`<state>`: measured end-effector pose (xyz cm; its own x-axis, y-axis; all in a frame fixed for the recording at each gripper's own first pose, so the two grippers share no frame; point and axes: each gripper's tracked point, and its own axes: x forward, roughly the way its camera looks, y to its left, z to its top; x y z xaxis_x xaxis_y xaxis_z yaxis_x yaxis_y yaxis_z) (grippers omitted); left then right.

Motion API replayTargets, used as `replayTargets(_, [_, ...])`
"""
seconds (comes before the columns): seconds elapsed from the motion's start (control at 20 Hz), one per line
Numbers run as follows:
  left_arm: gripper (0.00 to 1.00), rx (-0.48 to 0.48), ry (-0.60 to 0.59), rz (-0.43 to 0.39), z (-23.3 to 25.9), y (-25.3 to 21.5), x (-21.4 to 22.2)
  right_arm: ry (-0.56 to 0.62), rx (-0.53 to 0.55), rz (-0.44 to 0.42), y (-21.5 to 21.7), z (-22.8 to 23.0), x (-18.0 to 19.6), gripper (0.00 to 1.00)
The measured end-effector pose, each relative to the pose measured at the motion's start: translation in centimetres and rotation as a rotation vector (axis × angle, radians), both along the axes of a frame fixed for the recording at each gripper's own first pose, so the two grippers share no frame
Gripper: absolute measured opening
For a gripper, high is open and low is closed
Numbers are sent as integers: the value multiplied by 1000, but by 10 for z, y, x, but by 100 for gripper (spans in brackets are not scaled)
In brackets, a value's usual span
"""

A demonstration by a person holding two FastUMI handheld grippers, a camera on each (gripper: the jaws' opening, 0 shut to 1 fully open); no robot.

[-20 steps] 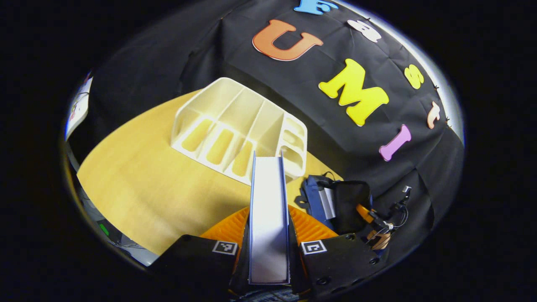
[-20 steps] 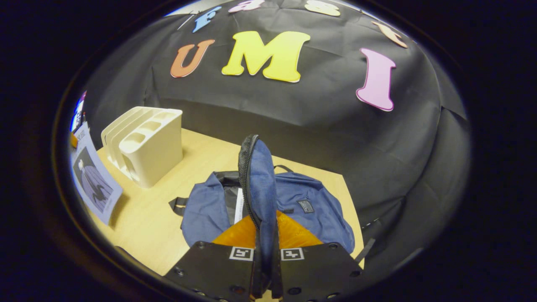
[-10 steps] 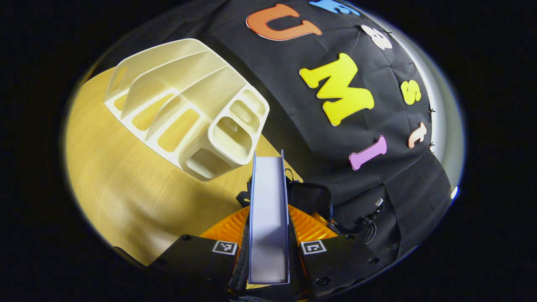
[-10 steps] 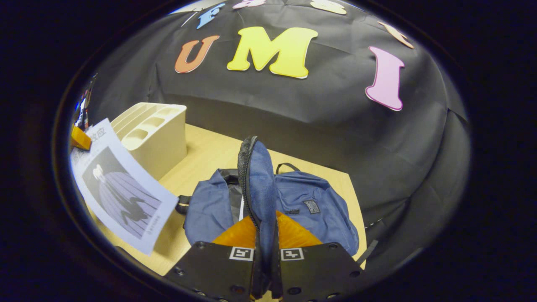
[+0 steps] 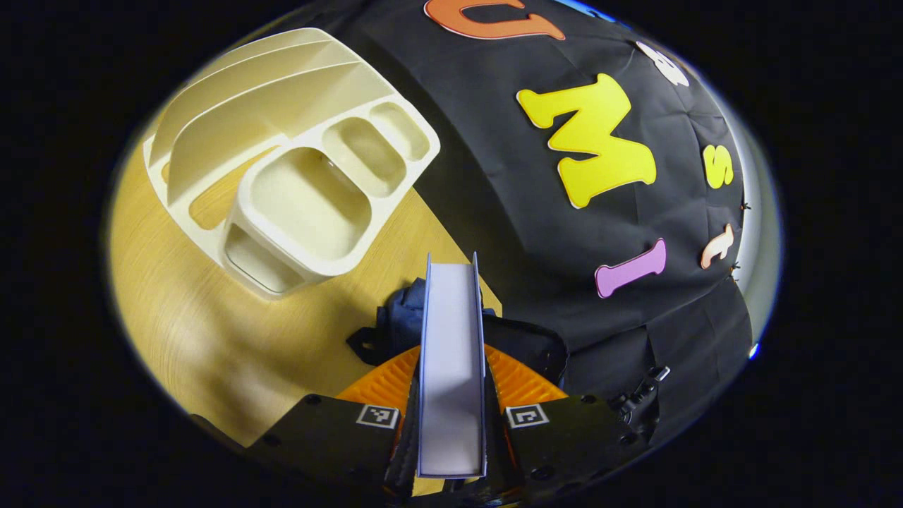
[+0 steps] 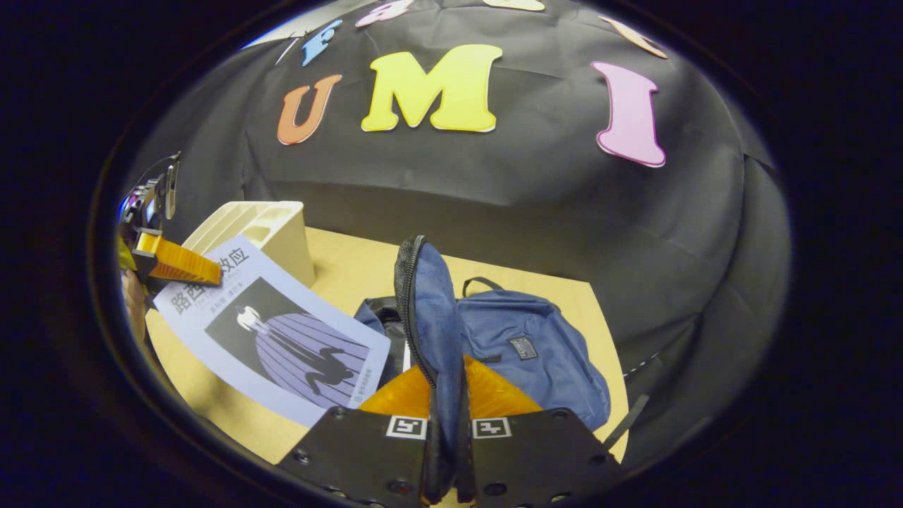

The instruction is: Open the schoolbag, grab two books from the bookshelf and put them into the schoolbag.

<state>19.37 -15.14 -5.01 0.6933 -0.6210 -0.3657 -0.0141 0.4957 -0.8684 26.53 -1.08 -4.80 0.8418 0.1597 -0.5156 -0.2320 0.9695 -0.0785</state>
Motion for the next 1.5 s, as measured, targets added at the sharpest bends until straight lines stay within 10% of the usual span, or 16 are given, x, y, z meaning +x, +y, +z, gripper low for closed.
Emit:
replayTargets(0.8, [41, 101, -84, 80, -31, -60, 46, -152, 69, -90, -12, 54, 3, 8])
replayTargets(1.5, [42, 167, -129, -2, -79, -147, 39, -193, 200, -74, -2, 70, -1, 8])
